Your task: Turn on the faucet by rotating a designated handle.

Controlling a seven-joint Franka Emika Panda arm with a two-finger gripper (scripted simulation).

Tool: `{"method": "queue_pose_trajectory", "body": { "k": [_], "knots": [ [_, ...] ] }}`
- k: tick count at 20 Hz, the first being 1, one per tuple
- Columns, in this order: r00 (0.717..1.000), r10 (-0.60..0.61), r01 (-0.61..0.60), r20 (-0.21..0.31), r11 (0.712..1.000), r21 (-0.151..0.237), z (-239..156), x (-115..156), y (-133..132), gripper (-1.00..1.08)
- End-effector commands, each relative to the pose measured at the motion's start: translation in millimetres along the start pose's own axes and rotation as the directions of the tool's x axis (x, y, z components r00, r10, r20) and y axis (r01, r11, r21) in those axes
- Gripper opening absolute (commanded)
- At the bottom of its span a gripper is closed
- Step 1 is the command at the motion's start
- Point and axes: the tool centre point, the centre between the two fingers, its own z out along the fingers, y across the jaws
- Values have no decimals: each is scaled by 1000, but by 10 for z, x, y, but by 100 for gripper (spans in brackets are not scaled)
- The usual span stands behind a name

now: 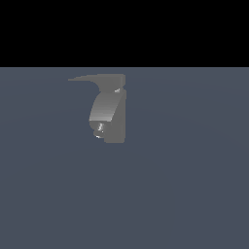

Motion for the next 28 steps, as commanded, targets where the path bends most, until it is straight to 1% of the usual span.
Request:
{"method": "queue_pose_trajectory", "body": {
  "k": [1,9,17,22,28],
  "knots": [
    [1000,0,0,0,1000,0,0,0,0,-100],
    [1000,31,-31,0,1000,1,42,24,-80,-100],
    [992,125,-125,0,992,3,166,111,-319,-100],
    [977,215,-215,1,977,5,286,217,-542,-100],
    [944,329,-329,2,944,9,442,386,-820,-100]
  ]
}}
